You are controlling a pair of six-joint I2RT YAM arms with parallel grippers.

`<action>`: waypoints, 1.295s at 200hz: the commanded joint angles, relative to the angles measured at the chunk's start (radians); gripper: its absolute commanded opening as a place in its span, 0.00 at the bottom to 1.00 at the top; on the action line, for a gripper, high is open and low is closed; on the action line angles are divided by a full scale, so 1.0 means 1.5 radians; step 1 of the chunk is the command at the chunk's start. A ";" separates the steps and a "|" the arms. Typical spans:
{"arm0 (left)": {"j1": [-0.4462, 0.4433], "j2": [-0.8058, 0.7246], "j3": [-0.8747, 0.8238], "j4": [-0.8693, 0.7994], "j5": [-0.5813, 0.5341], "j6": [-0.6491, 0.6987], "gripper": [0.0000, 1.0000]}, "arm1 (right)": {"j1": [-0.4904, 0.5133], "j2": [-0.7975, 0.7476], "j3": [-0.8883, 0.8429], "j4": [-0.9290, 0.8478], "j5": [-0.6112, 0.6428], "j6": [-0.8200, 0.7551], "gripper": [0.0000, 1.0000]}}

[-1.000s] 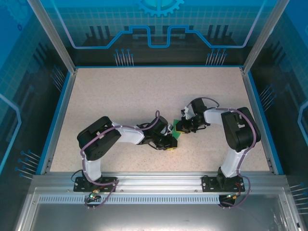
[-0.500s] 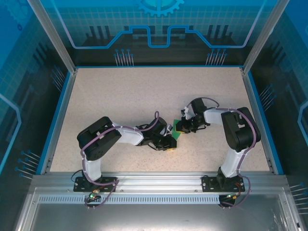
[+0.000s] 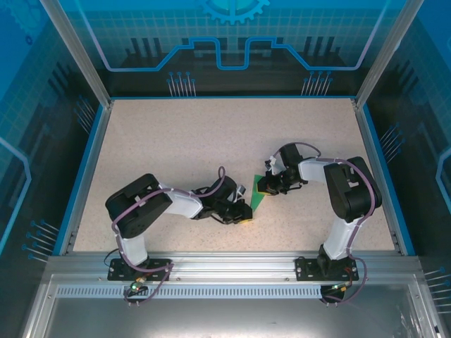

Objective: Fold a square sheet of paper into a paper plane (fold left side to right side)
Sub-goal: Fold the wing for the fifth time at the center of the table.

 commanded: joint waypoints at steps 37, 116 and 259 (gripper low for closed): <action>0.021 -0.058 0.076 -0.149 -0.001 0.061 0.16 | 0.003 0.015 -0.012 -0.049 0.052 -0.011 0.11; 0.024 0.067 0.169 -0.189 0.001 0.101 0.20 | 0.006 0.010 -0.013 -0.049 0.052 -0.009 0.11; -0.002 -0.046 0.035 -0.192 0.073 0.135 0.20 | 0.000 -0.006 0.051 -0.068 0.034 -0.021 0.13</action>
